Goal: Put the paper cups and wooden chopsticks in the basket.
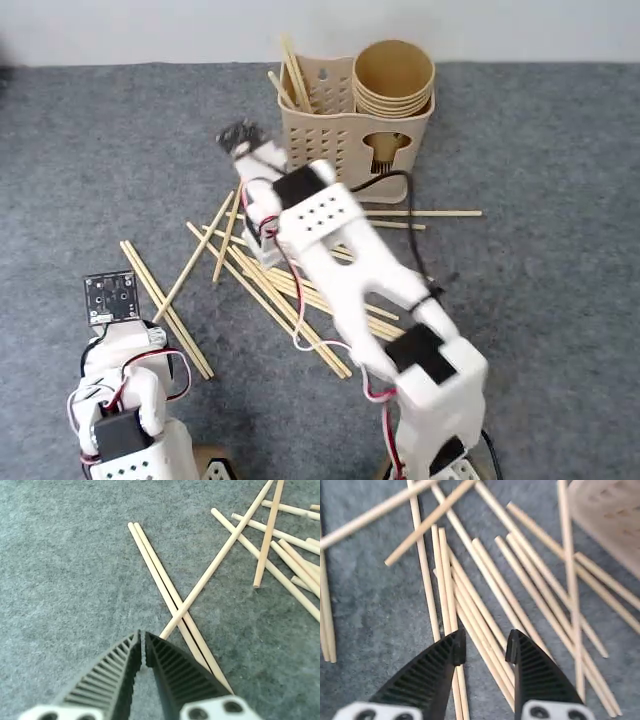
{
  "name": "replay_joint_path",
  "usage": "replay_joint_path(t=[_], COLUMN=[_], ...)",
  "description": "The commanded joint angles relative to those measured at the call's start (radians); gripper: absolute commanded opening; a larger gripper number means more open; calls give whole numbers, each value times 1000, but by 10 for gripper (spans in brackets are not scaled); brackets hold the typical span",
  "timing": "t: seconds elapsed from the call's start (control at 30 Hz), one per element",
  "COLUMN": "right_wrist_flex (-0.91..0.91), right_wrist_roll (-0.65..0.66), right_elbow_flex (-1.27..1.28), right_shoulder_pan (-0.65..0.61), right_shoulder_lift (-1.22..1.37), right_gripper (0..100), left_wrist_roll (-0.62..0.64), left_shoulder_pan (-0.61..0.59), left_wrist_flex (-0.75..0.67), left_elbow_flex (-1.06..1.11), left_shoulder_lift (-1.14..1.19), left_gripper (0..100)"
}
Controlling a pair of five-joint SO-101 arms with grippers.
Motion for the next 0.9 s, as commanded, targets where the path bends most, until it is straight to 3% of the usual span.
replay_joint_path(t=[0.0, 0.57, 0.73, 0.87], right_wrist_flex=[-22, -188, -213, -208], right_wrist_roll=[-12, -6, -5, -3], right_elbow_flex=[-57, -57, -60, -60], right_shoulder_pan=[-47, -104, -94, -81], right_shoulder_lift=[56, 245, 272, 252], right_gripper=[144, 141, 2, 6], left_wrist_roll=[-11, -11, -11, -11], left_shoulder_pan=[0, 0, 0, 0], left_wrist_flex=[-25, -25, -25, -25], left_elbow_flex=[-2, -2, -2, -2], left_shoulder_lift=[-17, -17, -17, -17], left_gripper=[13, 13, 13, 13])
